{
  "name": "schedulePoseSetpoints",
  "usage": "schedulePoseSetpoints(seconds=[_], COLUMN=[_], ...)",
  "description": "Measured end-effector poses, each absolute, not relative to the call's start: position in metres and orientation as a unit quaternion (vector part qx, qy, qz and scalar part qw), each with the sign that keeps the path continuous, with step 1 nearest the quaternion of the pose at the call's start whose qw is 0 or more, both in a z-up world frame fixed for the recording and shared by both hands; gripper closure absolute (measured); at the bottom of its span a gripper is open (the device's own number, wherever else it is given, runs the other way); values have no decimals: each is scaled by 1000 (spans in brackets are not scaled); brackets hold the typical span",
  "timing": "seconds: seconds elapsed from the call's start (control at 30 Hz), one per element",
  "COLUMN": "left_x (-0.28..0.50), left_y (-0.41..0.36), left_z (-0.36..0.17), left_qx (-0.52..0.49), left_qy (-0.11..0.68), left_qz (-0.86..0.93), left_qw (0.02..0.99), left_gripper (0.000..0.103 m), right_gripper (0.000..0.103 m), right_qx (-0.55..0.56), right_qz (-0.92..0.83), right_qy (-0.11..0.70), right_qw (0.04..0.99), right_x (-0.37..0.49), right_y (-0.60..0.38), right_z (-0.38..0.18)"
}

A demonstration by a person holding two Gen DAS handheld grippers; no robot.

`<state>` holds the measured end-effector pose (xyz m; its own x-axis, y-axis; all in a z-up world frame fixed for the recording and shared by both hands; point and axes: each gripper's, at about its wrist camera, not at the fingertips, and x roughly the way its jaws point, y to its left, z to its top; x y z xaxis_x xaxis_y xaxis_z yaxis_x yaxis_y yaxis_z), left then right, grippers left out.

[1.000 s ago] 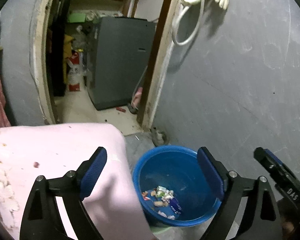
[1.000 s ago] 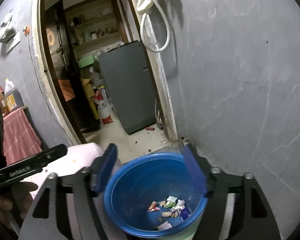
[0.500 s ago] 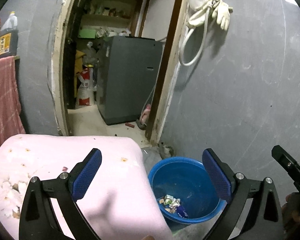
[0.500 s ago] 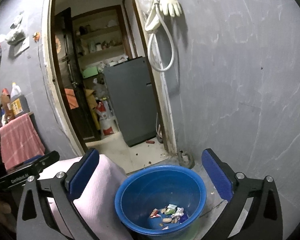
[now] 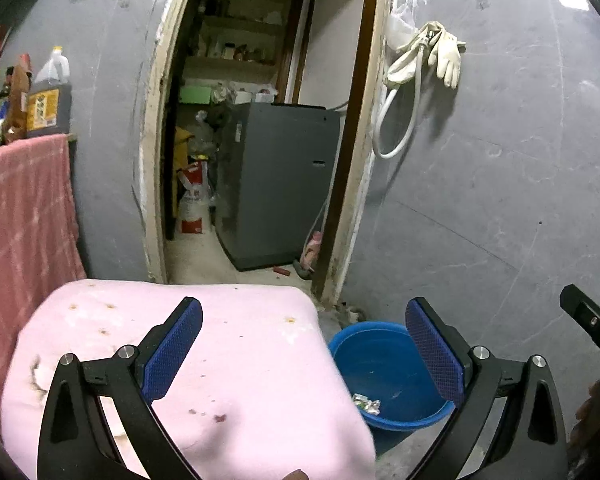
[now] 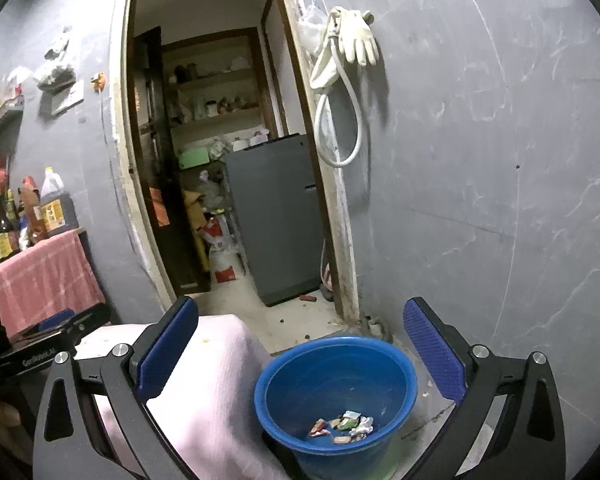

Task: Collect trash

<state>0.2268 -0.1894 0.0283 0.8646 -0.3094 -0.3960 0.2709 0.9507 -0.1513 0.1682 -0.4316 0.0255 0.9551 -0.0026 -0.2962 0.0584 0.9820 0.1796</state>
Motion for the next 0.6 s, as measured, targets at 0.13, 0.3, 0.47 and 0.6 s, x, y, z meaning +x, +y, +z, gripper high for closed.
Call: schedulePoseSetpoints(seconds=[0.13, 0.3, 0.47, 0.6], left_x=[211, 188, 166, 149], left_y=[-179, -167, -158, -153], left_z=[30, 32, 30, 30], left_qx=[-46, -45, -44, -46], left_qy=[205, 197, 196, 191], left_qz=[-144, -137, -134, -133], left_qw=[967, 970, 970, 971], left_gripper=[4, 3, 3, 3], right_gripper=[0, 0, 0, 0], right_qx=[92, 89, 86, 87], right_qz=[-15, -14, -14, -14], right_qy=[144, 136, 130, 124], right_qw=[985, 987, 988, 988], right_x=[154, 136, 116, 99], right_y=[-423, -413, -406, -400], right_z=[30, 35, 37, 37])
